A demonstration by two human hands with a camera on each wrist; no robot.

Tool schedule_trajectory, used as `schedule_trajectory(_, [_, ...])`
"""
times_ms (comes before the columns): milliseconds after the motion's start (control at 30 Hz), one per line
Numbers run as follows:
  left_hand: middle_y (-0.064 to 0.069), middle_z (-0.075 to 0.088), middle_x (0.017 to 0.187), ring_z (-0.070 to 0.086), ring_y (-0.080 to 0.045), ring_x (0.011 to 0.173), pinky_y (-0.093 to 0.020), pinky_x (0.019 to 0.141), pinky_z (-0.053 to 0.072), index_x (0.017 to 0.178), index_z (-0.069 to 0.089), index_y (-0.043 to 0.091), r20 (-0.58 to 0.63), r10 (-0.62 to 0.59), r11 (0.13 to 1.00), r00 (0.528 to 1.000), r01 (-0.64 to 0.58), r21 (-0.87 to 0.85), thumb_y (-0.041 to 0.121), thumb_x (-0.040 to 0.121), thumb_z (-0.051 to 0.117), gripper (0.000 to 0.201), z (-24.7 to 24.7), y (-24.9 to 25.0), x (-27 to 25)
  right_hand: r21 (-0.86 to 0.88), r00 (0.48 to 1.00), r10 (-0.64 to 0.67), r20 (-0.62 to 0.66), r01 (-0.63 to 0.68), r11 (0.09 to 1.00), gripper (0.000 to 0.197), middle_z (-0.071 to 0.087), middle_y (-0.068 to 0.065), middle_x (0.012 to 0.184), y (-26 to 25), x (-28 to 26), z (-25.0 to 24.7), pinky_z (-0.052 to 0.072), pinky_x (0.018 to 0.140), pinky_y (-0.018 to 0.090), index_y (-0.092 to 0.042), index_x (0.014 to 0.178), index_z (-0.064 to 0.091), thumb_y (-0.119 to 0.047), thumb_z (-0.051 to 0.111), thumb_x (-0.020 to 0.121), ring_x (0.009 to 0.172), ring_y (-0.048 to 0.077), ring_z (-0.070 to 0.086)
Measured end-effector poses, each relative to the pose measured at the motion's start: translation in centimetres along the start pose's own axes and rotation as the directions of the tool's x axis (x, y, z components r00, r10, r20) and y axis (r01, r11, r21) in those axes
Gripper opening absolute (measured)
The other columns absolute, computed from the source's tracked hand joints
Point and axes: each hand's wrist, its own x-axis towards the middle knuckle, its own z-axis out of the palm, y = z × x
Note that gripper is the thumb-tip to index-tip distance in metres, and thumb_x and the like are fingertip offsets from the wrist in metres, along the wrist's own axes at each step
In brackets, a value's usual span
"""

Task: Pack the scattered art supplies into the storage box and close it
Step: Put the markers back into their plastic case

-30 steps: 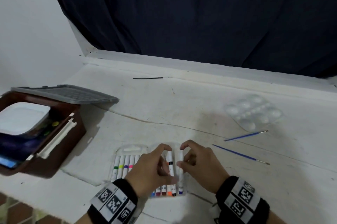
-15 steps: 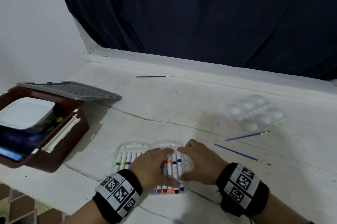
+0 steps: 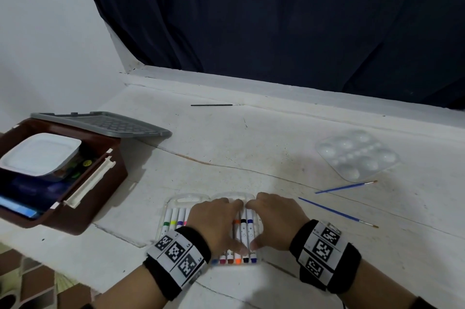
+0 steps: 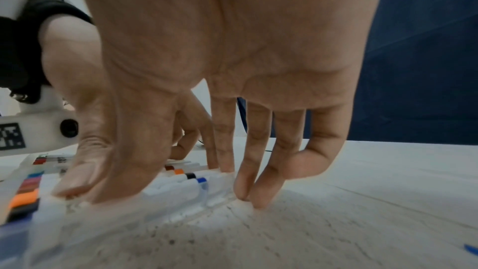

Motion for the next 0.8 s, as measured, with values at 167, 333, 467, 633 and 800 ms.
schedule_trajectory(167, [0.008,0.056,0.109,0.057,-0.015,0.097,-0.031,0.086,0.047,0.132,0.046,0.034,0.018,-0.006,0.997,1.0,0.007,-0.078,0.061,0.069,0.078,0.075,0.2,-0.3,-0.3,0.01,1.0,0.021,0.008,-0.021,1.0,0.071,0.056,-0.004,0.113,-0.2,0.3,0.2,0.05,0.085,0.034,-0.026,0.123,0.051,-0.052,0.082,0.065,0.104,0.017,0.055])
schedule_trajectory(333, [0.013,0.051,0.106,0.054,-0.009,0.097,-0.025,0.085,0.047,0.134,0.046,0.042,-0.117,-0.093,0.953,0.989,0.054,-0.298,0.055,0.079,0.072,0.062,0.5,-1.9,-2.3,0.111,0.999,0.028,0.037,-0.032,0.993,0.103,0.041,-0.003,0.136,0.3,1.1,-0.2,0.048,0.095,0.041,-0.027,0.138,0.031,-0.044,0.09,0.056,0.12,0.02,0.046])
schedule_trajectory(467, [0.006,0.051,0.118,0.049,-0.015,0.107,-0.032,0.092,0.047,0.139,0.041,0.039,-0.204,-0.285,0.922,0.937,0.21,-0.325,0.055,0.087,0.062,0.059,1.4,-5.9,-5.7,0.114,0.996,-0.019,0.091,0.008,0.993,0.125,0.028,-0.005,0.155,0.4,1.6,-0.2,0.037,0.11,0.042,-0.027,0.153,0.009,-0.044,0.09,0.06,0.136,0.018,0.035])
schedule_trajectory(633, [0.005,0.056,0.122,0.051,-0.019,0.107,-0.034,0.092,0.047,0.142,0.043,0.031,-0.167,-0.373,0.888,0.913,0.299,-0.349,0.045,0.085,0.069,0.064,3.8,-9.1,-9.5,0.136,0.989,-0.012,0.147,-0.008,0.991,0.124,0.032,-0.006,0.153,0.8,2.2,-0.5,0.033,0.112,0.039,-0.026,0.154,0.014,-0.046,0.09,0.058,0.137,0.017,0.03])
schedule_trajectory(800, [0.009,0.064,0.117,0.059,-0.015,0.105,-0.025,0.09,0.047,0.135,0.051,0.035,-0.271,-0.292,0.872,0.917,0.139,-0.469,0.022,0.081,0.078,0.061,4.8,-9.4,-10.3,0.115,0.99,-0.003,0.141,-0.013,0.993,0.12,0.034,-0.005,0.149,0.7,2.4,-0.1,0.031,0.113,0.036,-0.021,0.152,0.022,-0.051,0.089,0.057,0.134,0.017,0.033])
